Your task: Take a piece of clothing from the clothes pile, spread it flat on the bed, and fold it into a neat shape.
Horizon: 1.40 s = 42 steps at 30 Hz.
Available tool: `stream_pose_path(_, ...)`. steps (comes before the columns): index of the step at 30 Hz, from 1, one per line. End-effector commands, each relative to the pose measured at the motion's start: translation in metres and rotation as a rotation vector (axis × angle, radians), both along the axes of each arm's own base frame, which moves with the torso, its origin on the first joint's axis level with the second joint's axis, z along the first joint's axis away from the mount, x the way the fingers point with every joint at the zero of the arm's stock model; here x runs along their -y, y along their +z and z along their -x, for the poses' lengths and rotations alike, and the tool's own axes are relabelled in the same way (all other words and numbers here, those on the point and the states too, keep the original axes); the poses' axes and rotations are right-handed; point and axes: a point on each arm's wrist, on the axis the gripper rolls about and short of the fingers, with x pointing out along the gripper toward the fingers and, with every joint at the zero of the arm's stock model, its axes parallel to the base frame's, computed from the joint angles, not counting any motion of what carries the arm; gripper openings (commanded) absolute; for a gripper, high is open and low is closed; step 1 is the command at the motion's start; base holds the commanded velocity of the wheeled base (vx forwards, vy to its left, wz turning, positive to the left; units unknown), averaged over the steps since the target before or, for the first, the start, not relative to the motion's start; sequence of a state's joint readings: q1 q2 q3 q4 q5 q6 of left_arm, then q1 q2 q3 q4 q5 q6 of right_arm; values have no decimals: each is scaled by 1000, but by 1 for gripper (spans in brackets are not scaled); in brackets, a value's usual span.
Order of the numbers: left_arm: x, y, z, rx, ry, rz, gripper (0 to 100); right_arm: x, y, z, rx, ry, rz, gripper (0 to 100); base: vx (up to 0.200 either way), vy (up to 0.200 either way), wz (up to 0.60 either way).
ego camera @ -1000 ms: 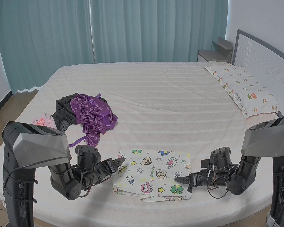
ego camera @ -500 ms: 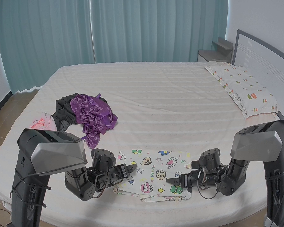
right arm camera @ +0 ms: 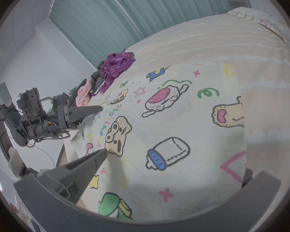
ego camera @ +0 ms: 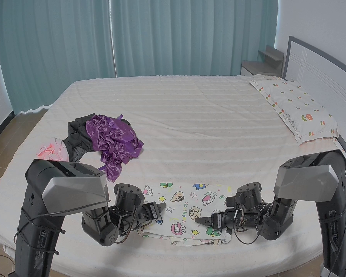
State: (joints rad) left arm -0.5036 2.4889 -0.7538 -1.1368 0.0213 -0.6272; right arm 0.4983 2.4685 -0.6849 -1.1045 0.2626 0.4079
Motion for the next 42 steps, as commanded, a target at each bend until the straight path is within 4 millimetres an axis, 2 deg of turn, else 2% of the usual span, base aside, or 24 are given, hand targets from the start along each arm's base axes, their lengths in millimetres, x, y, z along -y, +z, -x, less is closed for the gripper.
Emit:
stream_pose_path(1,0,0,0,3,-1,2,0,0,-2,1,-4,1,1,0,0,0,0)
stream_pose_path(8,-3,3,-1,24,9,14,0,1,-1,2,-5,-9,4,0,0,0,0)
stream_pose_path(12,-2,3,5,15,-1,7,0,2,0,2,19,-31,10,0,0,0,0)
stream_pose_path(19,-3,15,11,26,-4,16,0,4,7,4,56,-69,-62,0,0,0,0)
stream_pose_path(38,0,15,12,36,-7,25,0,4,12,7,60,-69,-69,0,0,0,0)
stream_pose_path(42,0,15,12,36,-5,24,0,4,13,7,63,-69,-70,0,-150,0,0)
